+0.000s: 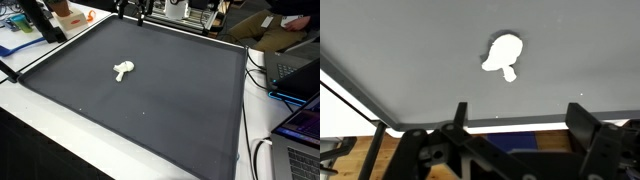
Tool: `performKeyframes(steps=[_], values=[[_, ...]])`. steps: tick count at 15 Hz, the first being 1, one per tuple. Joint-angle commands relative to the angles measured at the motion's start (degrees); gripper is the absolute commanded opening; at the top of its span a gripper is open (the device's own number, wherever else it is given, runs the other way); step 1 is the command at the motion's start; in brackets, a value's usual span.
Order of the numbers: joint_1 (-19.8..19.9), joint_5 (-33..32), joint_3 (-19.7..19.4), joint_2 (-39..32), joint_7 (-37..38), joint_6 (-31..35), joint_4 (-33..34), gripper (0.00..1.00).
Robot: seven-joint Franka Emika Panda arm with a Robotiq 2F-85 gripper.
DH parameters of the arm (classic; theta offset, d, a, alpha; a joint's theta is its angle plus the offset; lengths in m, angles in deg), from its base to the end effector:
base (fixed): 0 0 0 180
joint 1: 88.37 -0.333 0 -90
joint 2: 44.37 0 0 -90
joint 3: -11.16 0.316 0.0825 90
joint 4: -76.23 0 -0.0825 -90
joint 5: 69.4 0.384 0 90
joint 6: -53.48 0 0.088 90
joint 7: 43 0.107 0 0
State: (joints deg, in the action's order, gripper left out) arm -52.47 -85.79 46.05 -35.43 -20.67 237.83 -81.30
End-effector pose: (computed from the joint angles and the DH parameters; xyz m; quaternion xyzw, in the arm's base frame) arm 0.4339 0.0160 0.3214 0.9548 -0.0449 0.2930 0.0205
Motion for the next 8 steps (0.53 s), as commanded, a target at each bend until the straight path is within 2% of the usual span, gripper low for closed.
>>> performKeyframes(steps=[1, 3, 6, 8], values=[[1.11, -0.15, 1.16, 0.31, 0.96, -0.43, 0.05, 1.0], [3.19, -0.88, 3.68, 1.38, 2.59, -1.31, 0.21, 1.0], [4.0, -0.93, 5.92, 0.42, 3.28, -1.29, 0.39, 1.0], [6.09, -1.69, 9.06, 1.39, 4.56, -2.0, 0.39, 1.0]])
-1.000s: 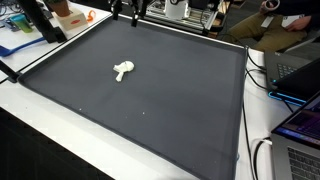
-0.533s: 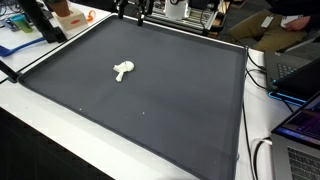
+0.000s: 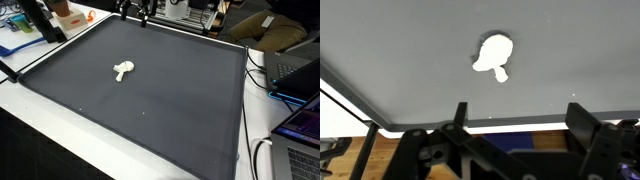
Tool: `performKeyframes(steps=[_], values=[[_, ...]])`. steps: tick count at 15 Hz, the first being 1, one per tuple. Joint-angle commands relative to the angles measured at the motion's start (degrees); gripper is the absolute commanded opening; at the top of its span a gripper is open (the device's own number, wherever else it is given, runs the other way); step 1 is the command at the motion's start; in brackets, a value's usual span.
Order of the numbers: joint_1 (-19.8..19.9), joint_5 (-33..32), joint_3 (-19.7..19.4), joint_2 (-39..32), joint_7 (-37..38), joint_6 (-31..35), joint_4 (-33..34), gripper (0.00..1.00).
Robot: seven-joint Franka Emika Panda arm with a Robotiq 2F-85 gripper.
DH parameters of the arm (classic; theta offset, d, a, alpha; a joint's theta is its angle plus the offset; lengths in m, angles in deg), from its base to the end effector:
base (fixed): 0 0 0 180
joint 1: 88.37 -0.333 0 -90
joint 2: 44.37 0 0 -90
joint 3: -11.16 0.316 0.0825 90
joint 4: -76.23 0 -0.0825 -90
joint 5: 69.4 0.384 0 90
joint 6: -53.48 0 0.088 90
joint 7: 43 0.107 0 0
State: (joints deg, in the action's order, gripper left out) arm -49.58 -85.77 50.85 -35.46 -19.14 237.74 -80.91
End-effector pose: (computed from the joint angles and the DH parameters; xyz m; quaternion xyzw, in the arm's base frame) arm 0.4353 0.0301 0.3201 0.9553 -0.0407 0.2923 0.0168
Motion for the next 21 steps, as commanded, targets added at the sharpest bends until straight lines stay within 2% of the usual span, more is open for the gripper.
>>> performKeyframes(steps=[1, 2, 4, 10, 15, 18, 21], values=[[3.04, -1.32, 4.8, 0.72, 3.29, -2.32, 0.01, 1.0], [1.3, -0.02, 2.49, 0.03, 0.9, -0.34, 0.03, 1.0], [1.81, -0.02, 3.74, 0.02, 1.61, -0.7, 0.02, 1.0], [2.16, -0.02, 3.98, 0.02, 1.72, -0.92, 0.03, 1.0], [10.18, -0.78, 10.54, 1.48, 6.19, -1.19, -0.42, 1.0], [15.86, -0.71, 16.97, 2.37, 9.09, -1.55, -0.45, 1.0], [22.01, -0.54, 25.27, 3.28, 11.48, -1.45, -0.44, 1.0]])
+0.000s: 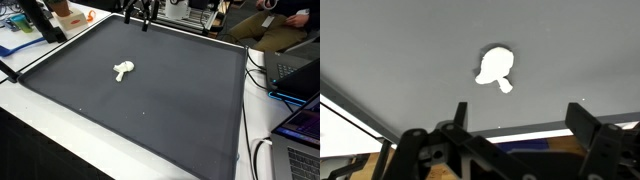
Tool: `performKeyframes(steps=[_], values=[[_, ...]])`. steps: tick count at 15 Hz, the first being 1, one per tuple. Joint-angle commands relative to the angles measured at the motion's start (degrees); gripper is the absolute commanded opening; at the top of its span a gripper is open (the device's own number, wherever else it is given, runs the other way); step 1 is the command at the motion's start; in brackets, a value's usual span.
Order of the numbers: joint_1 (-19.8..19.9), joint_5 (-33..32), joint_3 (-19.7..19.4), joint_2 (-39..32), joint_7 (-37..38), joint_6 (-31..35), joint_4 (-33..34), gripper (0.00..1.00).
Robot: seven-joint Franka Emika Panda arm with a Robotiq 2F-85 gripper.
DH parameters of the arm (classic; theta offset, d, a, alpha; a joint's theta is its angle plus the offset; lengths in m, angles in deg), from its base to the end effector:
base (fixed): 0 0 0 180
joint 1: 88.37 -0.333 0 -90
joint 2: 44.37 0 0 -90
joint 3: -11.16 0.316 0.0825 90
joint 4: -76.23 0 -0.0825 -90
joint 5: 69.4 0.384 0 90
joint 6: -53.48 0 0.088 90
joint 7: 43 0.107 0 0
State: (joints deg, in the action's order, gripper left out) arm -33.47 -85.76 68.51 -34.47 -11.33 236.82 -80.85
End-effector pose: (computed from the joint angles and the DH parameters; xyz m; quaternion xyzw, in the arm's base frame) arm 0.4338 0.0384 0.3060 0.9565 -0.0893 0.2768 0.0203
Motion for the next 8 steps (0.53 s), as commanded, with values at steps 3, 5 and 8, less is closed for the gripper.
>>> performKeyframes(steps=[3, 5, 8], values=[[13.37, -0.35, 16.69, 2.84, 5.2, -0.44, -0.03, 1.0], [20.0, -0.68, 23.25, 2.56, 5.24, -1.24, 1.28, 1.0], [30.55, -1.0, 32.96, 1.68, 3.91, -2.27, 3.61, 1.0]])
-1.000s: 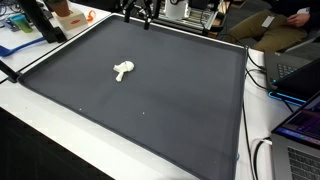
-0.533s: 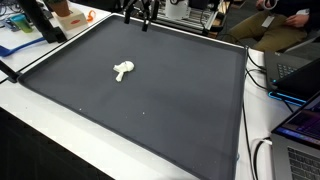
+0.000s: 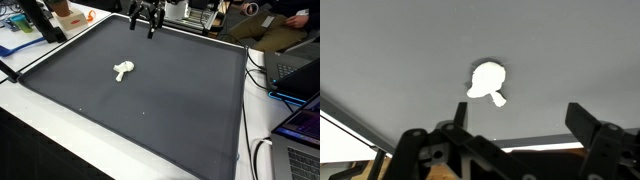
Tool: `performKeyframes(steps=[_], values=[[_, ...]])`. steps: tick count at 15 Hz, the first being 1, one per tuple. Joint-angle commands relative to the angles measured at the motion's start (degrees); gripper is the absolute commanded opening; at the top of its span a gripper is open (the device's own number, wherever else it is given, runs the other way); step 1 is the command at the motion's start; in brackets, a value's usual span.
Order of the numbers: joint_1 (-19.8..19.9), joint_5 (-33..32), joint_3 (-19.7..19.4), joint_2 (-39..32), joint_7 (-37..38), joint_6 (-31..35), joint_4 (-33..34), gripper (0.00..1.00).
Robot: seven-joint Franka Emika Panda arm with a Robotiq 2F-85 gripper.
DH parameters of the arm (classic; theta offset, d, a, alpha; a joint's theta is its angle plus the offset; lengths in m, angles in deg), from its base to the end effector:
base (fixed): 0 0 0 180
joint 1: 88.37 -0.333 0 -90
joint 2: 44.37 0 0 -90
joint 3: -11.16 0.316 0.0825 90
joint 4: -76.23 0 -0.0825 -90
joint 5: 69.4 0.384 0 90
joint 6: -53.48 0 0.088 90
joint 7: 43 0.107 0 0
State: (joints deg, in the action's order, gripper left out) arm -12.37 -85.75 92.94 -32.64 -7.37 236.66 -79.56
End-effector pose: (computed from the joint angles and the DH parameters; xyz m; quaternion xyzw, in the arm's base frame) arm 0.4368 0.0601 0.2852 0.9604 -0.0879 0.2622 0.0346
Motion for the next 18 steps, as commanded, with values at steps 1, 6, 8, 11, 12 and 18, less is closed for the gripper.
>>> performKeyframes(steps=[1, 6, 8, 11, 12, 18], values=[[13.1, -0.93, 11.73, -0.08, -0.36, -2.2, 3.25, 1.0], [31.79, 0.45, 29.58, 1.04, -1.97, -2.11, 6.52, 1.0], [39.36, 1.44, 37.74, 2.64, -2.25, -1.56, 7.55, 1.0], [51.26, 3.72, 50.67, 6.63, -1.6, -0.06, 9.99, 1.0], [55.39, 5.0, 55.07, 6.35, -1.4, -2.01, 10.95, 1.0], [53.87, 4.45, 53.08, 8.19, -0.43, 1.73, 10.71, 1.0]])
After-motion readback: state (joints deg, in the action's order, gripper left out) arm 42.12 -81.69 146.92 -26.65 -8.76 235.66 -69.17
